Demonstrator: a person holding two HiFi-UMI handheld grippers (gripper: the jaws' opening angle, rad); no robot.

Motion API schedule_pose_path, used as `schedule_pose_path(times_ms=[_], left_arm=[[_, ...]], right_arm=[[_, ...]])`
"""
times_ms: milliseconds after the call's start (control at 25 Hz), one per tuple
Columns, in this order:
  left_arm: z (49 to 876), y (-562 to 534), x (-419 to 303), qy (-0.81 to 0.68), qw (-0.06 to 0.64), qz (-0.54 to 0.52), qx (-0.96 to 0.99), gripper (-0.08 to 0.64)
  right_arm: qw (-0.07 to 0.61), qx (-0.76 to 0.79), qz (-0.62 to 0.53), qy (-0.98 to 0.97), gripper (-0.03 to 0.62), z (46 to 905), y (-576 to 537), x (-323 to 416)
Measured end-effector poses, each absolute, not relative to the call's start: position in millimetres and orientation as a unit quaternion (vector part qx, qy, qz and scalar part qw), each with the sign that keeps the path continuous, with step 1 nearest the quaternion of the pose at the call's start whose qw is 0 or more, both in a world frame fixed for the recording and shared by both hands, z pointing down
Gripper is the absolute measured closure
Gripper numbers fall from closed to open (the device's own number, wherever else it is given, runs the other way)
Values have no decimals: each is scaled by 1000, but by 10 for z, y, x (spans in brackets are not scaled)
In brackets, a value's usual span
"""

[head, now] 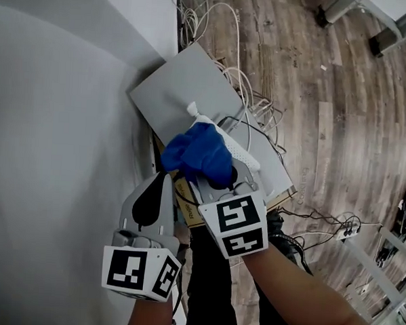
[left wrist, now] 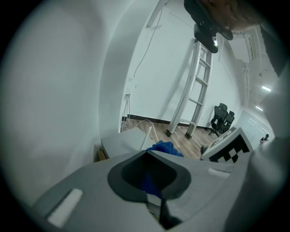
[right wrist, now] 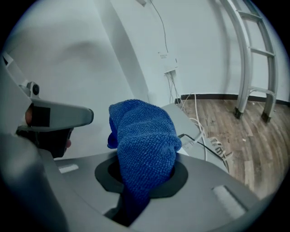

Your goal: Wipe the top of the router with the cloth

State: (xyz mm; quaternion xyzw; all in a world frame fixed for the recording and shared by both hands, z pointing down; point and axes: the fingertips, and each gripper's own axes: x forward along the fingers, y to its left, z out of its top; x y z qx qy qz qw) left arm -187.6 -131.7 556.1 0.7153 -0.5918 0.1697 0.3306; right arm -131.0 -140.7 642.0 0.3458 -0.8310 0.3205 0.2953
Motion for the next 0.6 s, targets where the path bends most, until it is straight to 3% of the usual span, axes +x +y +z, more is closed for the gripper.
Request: schedule_pose_path(times_ms=[600], left_arm=[[5552,-1159,-1294,-539,314,192,757,559]], right_arm=[[316,430,307,-788,492,6462,-741,-505]])
